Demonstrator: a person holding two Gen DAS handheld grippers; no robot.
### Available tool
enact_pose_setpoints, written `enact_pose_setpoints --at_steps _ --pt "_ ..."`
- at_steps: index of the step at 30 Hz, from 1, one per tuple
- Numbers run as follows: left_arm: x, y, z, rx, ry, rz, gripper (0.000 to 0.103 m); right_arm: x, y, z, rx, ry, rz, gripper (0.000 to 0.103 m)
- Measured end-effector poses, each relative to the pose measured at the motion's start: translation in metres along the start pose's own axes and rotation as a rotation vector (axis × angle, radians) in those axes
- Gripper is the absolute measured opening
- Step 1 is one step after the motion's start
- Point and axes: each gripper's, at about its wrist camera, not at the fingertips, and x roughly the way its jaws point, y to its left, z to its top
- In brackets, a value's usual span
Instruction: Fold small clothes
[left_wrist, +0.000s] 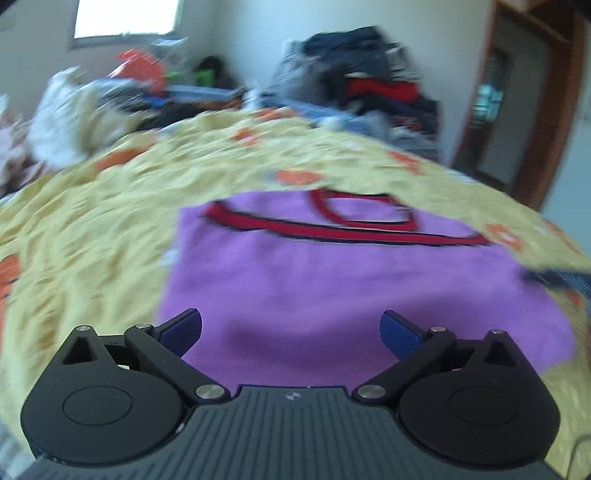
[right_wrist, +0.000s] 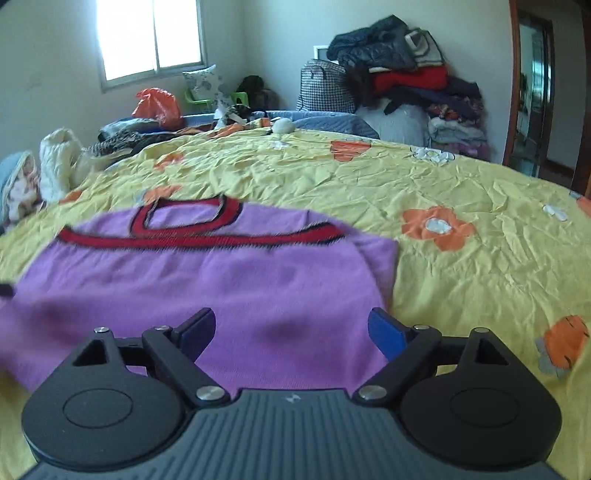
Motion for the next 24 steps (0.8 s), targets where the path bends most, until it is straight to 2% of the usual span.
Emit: enact_pose_setpoints --at_steps 1,3,4,5,6,7,8,10,13,17,19,21,24 --pt "0.003 -0.007 -0.006 0.035 0.0 -0.008 0.102 0.01 -0.003 0.008 -0.005 0.007 -0.002 0.089" --pt "0.018 -0.017 -0.018 0.092 0.056 0.037 0.102 0.029 -0.006 0.024 -0.021 0.038 0.014 0.086" --pt "0.025 -0.016 -0.026 0.09 0.088 0.05 0.101 0.039 -0.006 0.031 -0.035 0.05 0.021 0.07" --pt "0.031 -0.012 -0.032 0.068 0.111 0.048 0.102 0.049 -0.004 0.037 -0.048 0.077 0.039 0.06" --pt "0.028 -0.012 -0.039 0.093 0.075 0.053 0.103 0.06 -0.003 0.042 -0.048 0.104 0.064 0.043" --pt "0.028 -0.014 -0.043 0.127 0.068 0.059 0.103 0.07 -0.002 0.044 -0.054 0.128 0.09 0.033" --pt "0.026 -0.012 -0.045 0.122 0.066 0.056 0.103 0.082 0.001 0.046 -0.073 0.15 0.1 0.03" --pt "0.026 -0.009 -0.045 0.109 0.076 0.054 0.103 0.099 0.004 0.047 -0.15 0.146 0.018 0.023" --pt "0.026 -0.007 -0.046 0.108 0.066 0.06 0.103 0.12 -0.009 0.059 -0.139 0.126 -0.08 0.024" --pt "0.019 -0.007 -0.044 0.104 0.08 0.055 0.102 0.118 -0.019 0.072 -0.096 0.141 -0.079 0.025" --pt "0.008 -0.007 -0.04 0.07 0.071 0.012 0.102 0.089 -0.011 0.068 -0.104 0.085 -0.009 0.025" --pt "-0.001 -0.017 -0.035 0.088 0.034 -0.033 0.102 0.062 0.003 0.053 -0.104 0.083 0.065 0.026" --pt "0.005 -0.043 -0.03 0.148 0.0 -0.029 0.103 0.035 0.044 0.02 -0.217 0.081 0.1 0.026"
